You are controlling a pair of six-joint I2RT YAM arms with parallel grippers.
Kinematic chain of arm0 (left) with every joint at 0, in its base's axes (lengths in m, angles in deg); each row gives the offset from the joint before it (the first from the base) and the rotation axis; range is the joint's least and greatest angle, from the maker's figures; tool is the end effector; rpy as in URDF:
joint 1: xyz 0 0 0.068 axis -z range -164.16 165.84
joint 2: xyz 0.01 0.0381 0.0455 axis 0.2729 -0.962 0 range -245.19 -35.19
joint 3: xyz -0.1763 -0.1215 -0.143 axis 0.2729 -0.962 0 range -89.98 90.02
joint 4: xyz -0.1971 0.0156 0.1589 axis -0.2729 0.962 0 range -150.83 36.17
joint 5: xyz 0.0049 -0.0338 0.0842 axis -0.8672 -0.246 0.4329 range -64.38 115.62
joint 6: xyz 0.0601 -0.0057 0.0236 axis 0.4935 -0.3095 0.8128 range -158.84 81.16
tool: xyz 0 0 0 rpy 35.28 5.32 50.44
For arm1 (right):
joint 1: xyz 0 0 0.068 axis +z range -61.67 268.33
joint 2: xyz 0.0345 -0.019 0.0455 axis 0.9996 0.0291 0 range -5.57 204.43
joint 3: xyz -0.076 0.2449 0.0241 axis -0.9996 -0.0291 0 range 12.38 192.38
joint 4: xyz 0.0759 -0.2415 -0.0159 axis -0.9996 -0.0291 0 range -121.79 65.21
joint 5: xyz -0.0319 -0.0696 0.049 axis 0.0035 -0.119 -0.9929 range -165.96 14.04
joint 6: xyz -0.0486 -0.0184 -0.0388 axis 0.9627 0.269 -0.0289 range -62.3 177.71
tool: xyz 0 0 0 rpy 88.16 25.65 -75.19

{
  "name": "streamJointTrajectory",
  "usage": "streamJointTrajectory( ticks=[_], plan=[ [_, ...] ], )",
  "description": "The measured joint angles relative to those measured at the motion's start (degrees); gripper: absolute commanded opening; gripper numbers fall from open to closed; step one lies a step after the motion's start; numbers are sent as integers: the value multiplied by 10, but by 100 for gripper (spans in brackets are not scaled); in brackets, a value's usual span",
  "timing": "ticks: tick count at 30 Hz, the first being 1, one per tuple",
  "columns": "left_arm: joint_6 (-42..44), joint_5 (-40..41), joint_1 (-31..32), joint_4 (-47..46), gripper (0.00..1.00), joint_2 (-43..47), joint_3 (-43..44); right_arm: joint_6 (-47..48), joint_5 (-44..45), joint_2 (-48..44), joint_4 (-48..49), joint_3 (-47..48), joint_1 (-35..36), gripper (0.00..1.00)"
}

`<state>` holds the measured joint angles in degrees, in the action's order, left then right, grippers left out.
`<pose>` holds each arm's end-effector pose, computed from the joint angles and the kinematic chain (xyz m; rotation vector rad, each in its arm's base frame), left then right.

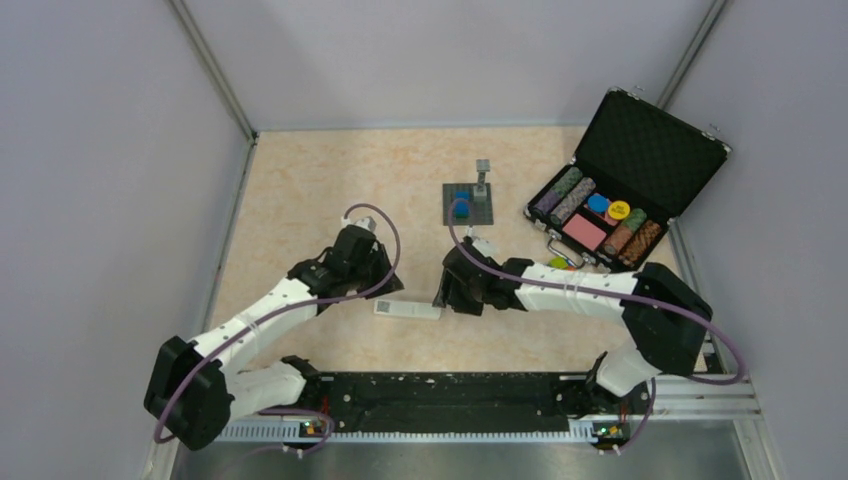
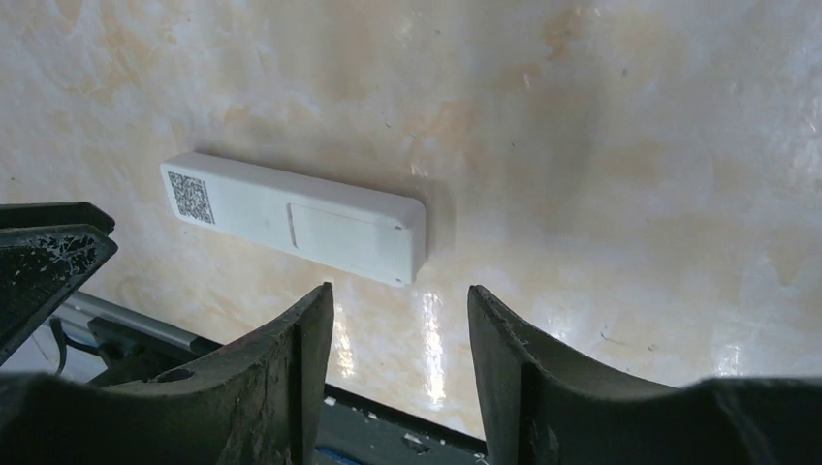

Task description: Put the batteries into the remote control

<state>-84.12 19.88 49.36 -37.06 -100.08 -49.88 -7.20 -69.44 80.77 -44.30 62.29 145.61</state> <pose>0.1948 -0.1350 0.2002 -0.2133 2.5436 -0.7118 0.1669 0.2490 0.1659 0.2253 2.6753 0.6458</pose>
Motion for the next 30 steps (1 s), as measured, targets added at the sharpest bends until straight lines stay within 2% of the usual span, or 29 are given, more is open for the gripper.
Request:
streamJointTrajectory(
  ticks=[2, 5, 8, 17, 30],
  plan=[
    [0, 26, -3, 24, 38, 12, 0, 9, 5, 18, -7, 21, 1, 55],
    [-1, 65, -10, 52, 52, 29, -5, 23, 17, 41, -16, 47, 8, 57],
    [-3, 88, -17, 66, 57, 41, -22, 30, 29, 64, -27, 71, 20, 57],
    [-3, 108, -32, 78, 60, 46, -63, 33, 58, 111, -68, 106, 45, 58],
    [-2, 85, -34, 10, 55, 36, -114, 23, 65, 138, -82, 125, 49, 43]
  ],
)
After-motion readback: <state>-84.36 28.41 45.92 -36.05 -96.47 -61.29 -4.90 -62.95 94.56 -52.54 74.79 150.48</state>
